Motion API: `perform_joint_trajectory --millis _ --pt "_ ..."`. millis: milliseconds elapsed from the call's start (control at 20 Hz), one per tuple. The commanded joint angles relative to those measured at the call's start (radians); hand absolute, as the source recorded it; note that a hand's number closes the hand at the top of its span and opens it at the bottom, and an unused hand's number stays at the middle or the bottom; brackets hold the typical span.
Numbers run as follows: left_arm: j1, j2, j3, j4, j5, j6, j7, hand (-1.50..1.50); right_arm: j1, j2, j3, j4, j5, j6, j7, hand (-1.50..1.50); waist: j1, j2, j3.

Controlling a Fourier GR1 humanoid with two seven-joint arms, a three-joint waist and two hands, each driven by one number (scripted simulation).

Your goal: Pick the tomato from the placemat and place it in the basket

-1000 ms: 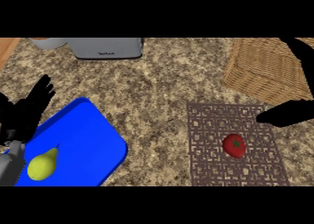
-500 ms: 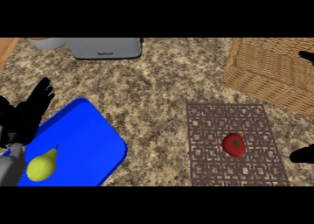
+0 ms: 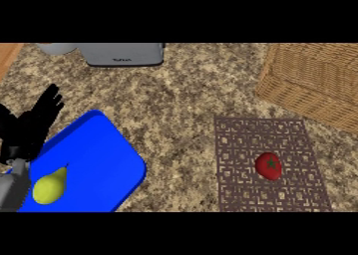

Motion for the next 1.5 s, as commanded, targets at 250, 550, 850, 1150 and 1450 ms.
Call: perform_joint_trajectory --millis 250,550,850,1150,1450 --pt "0.001 -0.046 0.017 0.012 -0.047 -0.013 -0.025 0.0 0.215 0.237 0.146 0.12 0.457 -0.11 -0.382 -1.5 0.015 0.005 0.001" --pt "0.002 -0.055 0.034 0.018 -0.057 -0.046 -0.019 0.0 0.182 0.356 0.237 0.346 0.597 -0.3 -0.576 -1.5 0.021 0.005 0.001" --pt "0.019 -0.058 0.06 -0.048 -0.094 -0.068 0.029 0.0 0.103 0.413 0.255 0.519 0.653 -0.346 -0.606 -1.5 0.021 0.004 0.0" --pt "-0.044 -0.106 0.087 0.066 -0.118 -0.094 -0.003 0.0 0.101 0.403 0.246 0.626 0.657 -0.298 -0.631 -1.5 0.016 0.005 0.0" --pt "0.037 -0.114 0.124 -0.028 -0.136 -0.109 0.011 0.0 0.09 0.458 0.299 0.704 0.765 -0.356 -0.63 -1.5 0.019 0.004 0.0"
